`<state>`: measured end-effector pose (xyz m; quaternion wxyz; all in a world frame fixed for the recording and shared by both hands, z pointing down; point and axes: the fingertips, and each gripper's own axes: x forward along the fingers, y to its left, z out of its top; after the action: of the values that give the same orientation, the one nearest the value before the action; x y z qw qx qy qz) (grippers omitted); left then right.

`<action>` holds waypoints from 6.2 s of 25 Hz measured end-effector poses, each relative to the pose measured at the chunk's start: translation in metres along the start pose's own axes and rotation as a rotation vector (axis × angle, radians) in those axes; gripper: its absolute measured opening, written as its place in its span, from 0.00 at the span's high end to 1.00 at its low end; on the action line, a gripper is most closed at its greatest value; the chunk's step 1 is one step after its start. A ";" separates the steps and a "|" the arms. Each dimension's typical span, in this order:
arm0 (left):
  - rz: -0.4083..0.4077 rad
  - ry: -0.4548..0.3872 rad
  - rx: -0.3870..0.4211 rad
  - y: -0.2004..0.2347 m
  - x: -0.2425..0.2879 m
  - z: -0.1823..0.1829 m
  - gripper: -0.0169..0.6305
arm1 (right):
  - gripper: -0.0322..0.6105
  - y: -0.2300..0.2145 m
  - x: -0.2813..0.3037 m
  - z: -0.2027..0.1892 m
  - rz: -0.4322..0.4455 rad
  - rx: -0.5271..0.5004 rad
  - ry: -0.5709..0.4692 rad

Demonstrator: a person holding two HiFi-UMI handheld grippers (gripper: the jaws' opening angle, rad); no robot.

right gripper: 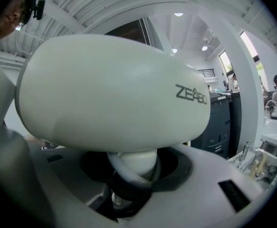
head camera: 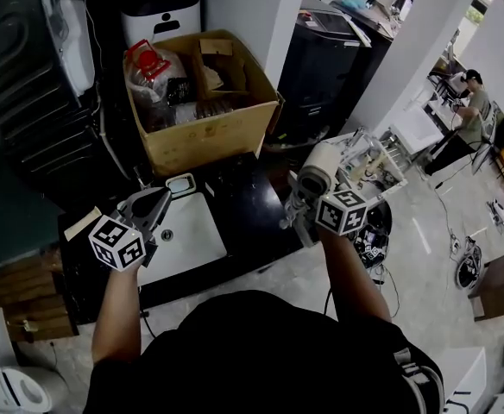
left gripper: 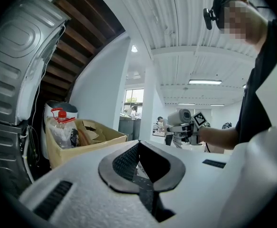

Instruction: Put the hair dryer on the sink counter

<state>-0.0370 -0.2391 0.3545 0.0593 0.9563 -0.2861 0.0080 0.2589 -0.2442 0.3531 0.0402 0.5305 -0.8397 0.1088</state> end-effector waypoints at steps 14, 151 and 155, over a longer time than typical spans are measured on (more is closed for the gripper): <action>0.038 0.042 0.030 -0.009 0.009 -0.010 0.95 | 0.66 -0.020 0.010 -0.009 0.034 0.007 0.011; 0.248 0.316 -0.224 0.032 -0.020 -0.189 0.95 | 0.66 -0.085 0.177 -0.368 0.043 0.143 0.749; 0.250 0.315 -0.224 0.034 -0.021 -0.187 0.95 | 0.65 -0.084 0.178 -0.370 0.053 0.145 0.746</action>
<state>-0.0698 -0.2336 0.5431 0.2078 0.8877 -0.3888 0.1328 0.2390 -0.3528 0.7577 0.3028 0.4339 -0.7709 0.3547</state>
